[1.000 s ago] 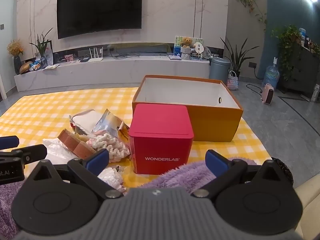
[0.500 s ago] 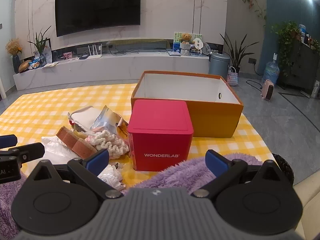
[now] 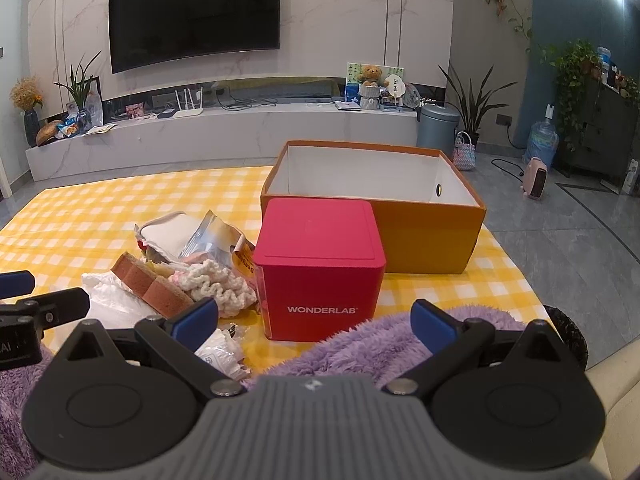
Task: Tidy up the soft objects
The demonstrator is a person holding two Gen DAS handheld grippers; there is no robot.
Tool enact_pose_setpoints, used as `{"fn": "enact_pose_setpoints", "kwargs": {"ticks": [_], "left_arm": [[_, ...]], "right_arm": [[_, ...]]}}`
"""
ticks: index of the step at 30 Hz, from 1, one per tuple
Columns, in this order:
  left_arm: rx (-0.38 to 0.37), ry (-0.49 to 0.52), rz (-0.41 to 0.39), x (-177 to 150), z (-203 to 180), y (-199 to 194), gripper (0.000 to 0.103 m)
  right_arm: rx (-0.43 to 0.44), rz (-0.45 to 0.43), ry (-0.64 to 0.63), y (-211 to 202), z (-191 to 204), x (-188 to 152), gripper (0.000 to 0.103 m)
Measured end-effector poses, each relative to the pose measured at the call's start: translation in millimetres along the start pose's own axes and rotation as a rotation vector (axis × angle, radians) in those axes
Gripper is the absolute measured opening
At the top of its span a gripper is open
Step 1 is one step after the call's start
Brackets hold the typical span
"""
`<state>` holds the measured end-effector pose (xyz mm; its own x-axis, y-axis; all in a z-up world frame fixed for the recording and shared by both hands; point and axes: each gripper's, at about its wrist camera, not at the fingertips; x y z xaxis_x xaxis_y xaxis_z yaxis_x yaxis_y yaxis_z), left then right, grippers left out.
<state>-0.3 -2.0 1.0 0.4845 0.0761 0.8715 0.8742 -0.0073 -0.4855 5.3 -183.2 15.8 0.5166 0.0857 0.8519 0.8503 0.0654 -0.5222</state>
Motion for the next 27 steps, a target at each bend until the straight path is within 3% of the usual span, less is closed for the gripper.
{"fn": "enact_pose_setpoints", "kwargs": {"ticks": [27], "left_arm": [[-0.003,0.003,0.007,-4.1,-6.5,1.7,0.095]], "right_arm": [[0.0,0.016,0.012,1.2,-1.5,-0.8,0.1]]}}
Point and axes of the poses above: each gripper's, at about its wrist camera, not at the fingertips, and y roughly the way its jaws point, z to its left, x to its top, and after that the axes turned 5 degrees about -z, right-handed
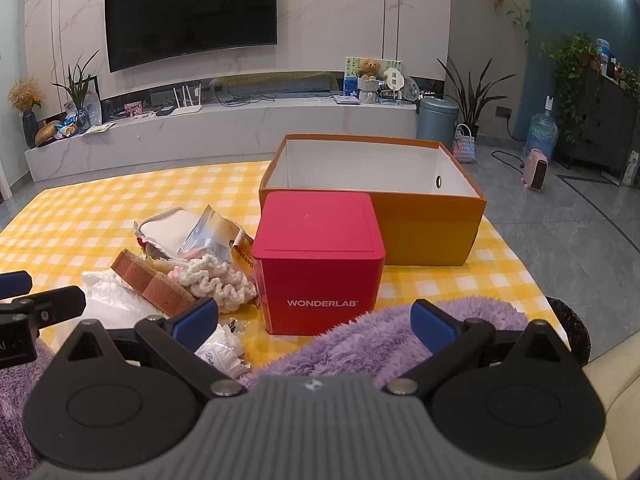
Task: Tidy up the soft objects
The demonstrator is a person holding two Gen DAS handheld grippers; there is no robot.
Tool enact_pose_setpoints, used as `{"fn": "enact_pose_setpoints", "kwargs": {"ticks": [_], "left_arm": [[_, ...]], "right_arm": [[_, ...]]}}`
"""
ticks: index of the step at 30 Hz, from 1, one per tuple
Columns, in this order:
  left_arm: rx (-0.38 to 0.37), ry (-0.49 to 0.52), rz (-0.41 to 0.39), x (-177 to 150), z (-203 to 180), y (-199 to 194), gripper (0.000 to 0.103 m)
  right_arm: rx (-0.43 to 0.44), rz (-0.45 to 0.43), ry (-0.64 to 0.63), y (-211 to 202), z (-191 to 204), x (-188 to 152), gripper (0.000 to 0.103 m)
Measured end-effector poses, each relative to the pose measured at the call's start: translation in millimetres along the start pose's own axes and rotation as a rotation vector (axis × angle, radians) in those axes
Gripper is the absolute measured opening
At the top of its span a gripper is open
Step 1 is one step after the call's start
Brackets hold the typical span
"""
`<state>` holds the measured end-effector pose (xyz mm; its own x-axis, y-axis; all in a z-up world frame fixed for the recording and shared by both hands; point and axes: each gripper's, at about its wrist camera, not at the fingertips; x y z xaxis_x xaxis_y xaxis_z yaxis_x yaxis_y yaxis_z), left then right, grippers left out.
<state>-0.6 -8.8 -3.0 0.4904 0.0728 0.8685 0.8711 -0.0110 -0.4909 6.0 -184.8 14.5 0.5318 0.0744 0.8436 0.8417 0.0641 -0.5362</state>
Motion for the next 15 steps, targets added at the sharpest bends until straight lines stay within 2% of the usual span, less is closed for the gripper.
{"fn": "enact_pose_setpoints", "kwargs": {"ticks": [15], "left_arm": [[0.0,0.001,0.001,-0.2,-0.9,-0.1,0.095]], "right_arm": [[-0.002,0.002,0.009,-0.6,-0.9,-1.0,0.1]]}}
Point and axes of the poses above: each gripper's, at about its wrist camera, not at the fingertips, and y roughly the way its jaws point, z to its left, x to its top, and after that the axes turned 5 degrees about -z, right-handed
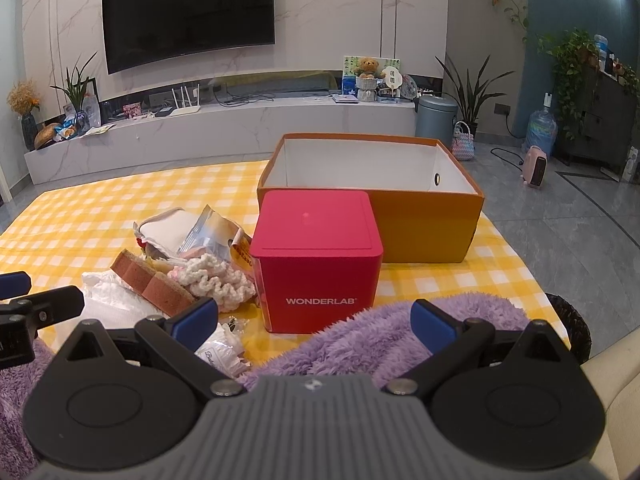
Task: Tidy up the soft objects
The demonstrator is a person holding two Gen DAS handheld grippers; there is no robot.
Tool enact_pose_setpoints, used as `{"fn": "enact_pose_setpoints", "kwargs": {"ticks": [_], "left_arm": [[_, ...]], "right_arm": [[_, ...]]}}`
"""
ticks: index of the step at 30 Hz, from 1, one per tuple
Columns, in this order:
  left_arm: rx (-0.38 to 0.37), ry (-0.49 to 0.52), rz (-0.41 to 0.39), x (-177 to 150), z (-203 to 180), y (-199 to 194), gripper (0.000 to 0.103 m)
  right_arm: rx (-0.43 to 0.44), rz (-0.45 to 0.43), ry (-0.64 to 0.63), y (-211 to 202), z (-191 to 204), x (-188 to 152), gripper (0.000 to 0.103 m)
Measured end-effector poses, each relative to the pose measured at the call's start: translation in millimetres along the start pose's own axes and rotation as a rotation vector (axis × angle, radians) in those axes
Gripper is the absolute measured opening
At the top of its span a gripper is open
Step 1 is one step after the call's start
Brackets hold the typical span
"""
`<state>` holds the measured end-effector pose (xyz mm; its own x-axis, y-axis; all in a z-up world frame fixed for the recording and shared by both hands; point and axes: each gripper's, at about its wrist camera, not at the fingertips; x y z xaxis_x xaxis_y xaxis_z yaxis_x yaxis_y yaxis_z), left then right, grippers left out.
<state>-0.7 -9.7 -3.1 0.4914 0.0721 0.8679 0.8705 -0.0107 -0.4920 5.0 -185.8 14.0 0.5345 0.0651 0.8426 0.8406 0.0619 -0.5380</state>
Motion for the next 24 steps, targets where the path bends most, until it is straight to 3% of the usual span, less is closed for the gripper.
{"fn": "enact_pose_setpoints", "kwargs": {"ticks": [21,24], "left_arm": [[-0.031,-0.005,0.01,-0.6,7.6,-4.5,0.095],[-0.035,0.007,0.017,-1.2,10.2,-4.0,0.091]], "right_arm": [[-0.015,0.038,-0.016,2.7,4.8,-1.2,0.1],[-0.018,0.046,-0.027,4.6,7.7,-1.4,0.1]]}}
Point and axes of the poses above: each gripper's, at about its wrist camera, not at the fingertips, and y roughly the way its jaws point, z to its left, x to its top, and after that the axes turned 5 degrees about -z, right-handed
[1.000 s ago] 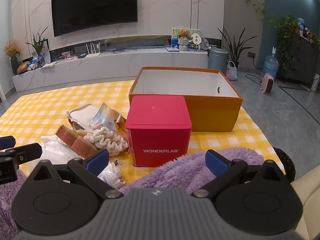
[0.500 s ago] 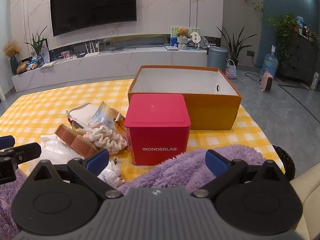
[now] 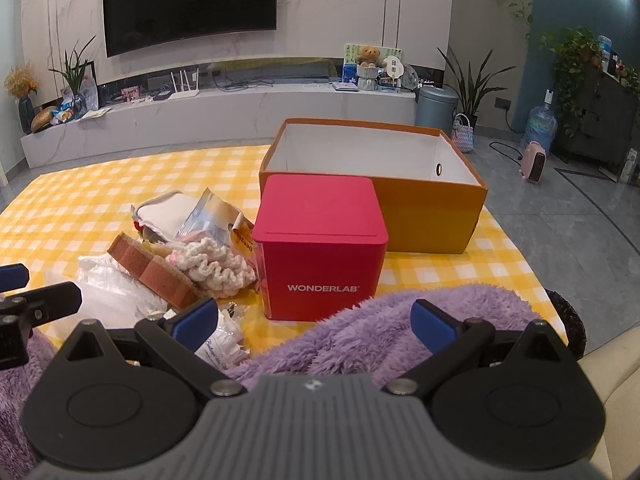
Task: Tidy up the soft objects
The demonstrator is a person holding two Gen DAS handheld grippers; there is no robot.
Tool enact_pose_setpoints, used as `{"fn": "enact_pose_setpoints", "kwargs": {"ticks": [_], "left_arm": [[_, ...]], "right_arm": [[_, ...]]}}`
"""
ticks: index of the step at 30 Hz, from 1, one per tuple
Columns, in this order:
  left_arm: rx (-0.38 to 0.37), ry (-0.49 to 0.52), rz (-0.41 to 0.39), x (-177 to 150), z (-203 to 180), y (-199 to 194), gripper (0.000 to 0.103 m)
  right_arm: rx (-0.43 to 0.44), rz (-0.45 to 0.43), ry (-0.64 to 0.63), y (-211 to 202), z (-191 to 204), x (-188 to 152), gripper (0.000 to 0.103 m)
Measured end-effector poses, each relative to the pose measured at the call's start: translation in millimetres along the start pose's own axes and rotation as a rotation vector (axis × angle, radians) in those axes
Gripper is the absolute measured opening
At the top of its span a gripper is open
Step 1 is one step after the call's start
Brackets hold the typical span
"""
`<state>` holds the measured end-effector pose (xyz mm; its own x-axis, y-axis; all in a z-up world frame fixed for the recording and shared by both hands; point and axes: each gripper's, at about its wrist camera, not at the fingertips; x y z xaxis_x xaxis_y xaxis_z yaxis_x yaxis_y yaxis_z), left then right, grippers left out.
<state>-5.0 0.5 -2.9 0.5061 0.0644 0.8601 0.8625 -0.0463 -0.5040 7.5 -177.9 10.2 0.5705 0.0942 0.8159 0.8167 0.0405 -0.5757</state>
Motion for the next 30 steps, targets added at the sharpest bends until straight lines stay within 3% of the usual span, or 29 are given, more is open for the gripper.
{"fn": "enact_pose_setpoints", "kwargs": {"ticks": [4,9,11,13,22,30], "left_arm": [[-0.036,-0.021,0.006,0.4,7.3,-0.1,0.087],[-0.084,-0.007,0.021,-3.2,15.6,4.6,0.081],[-0.091,0.004,0.047,-6.7,19.2,10.0,0.077],[-0.094,0.0,0.08,-10.9,25.1,17.0,0.074],[-0.05,0.034,0.147,-27.3,43.1,38.8,0.074],[-0.037,-0.001,0.195,-28.1,59.1,50.0,0.074]], "right_arm": [[0.026,0.008,-0.015,3.6,5.7,0.3,0.1],[0.143,0.015,-0.033,10.9,14.9,-2.1,0.098],[0.168,0.039,-0.054,17.1,21.6,-3.0,0.085],[0.214,0.075,-0.063,24.6,28.2,-4.8,0.079],[0.259,0.197,-0.137,57.6,56.7,-16.5,0.081],[0.324,0.163,-0.302,49.3,84.5,-16.4,0.077]]}}
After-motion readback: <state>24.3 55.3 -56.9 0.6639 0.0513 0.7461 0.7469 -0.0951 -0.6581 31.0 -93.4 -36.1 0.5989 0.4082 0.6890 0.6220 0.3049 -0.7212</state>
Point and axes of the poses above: each gripper's, at about its wrist camera, not at the fingertips, and y roughly the way its jaws point, z to its left, x to its top, and after that the axes turned 5 degrees about -z, right-handed
